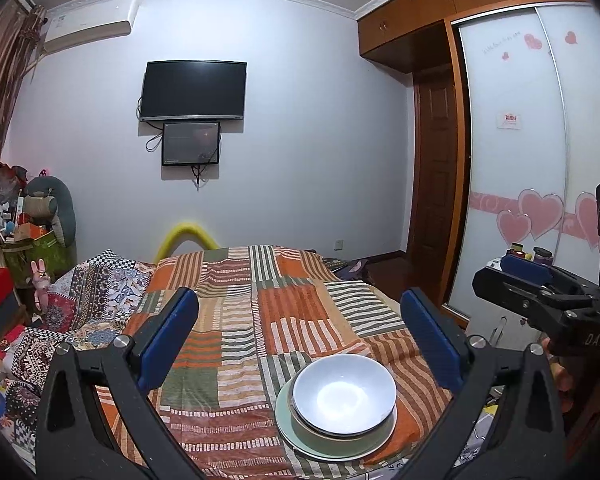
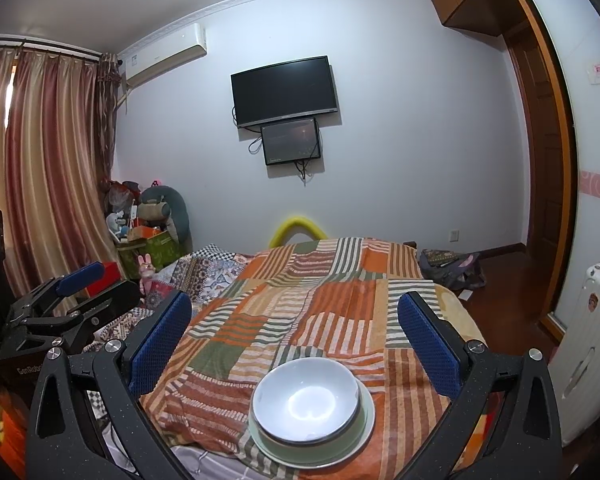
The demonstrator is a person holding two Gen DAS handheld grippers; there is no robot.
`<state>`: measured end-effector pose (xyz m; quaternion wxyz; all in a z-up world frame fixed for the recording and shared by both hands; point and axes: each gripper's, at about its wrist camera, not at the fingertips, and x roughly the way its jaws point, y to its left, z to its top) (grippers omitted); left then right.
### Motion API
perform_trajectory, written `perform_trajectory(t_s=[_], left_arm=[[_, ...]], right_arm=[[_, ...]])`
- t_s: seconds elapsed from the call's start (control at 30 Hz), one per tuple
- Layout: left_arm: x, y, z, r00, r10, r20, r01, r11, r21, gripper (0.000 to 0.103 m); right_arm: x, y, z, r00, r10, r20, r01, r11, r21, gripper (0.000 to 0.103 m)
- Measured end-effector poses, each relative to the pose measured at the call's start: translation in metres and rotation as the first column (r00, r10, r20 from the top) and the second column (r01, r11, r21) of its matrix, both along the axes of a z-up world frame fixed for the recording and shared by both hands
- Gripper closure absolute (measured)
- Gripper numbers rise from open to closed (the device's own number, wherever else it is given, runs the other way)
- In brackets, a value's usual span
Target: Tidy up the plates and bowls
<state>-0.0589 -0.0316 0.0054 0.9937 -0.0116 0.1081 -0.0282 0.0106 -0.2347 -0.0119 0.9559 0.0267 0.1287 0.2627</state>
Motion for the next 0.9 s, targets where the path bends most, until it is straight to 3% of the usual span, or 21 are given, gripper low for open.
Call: perform_trajectory(t_s=[0.9], left_arm=[[-0.0016,-0.0015,0.0037,0.999,-0.036,-0.002,0.036,0.999,-0.001,0.0]], right_arm=[[-0.0044,0.0024,0.0023,1.0,0.01,0.006,-0.01,1.0,-0.016,0.0]])
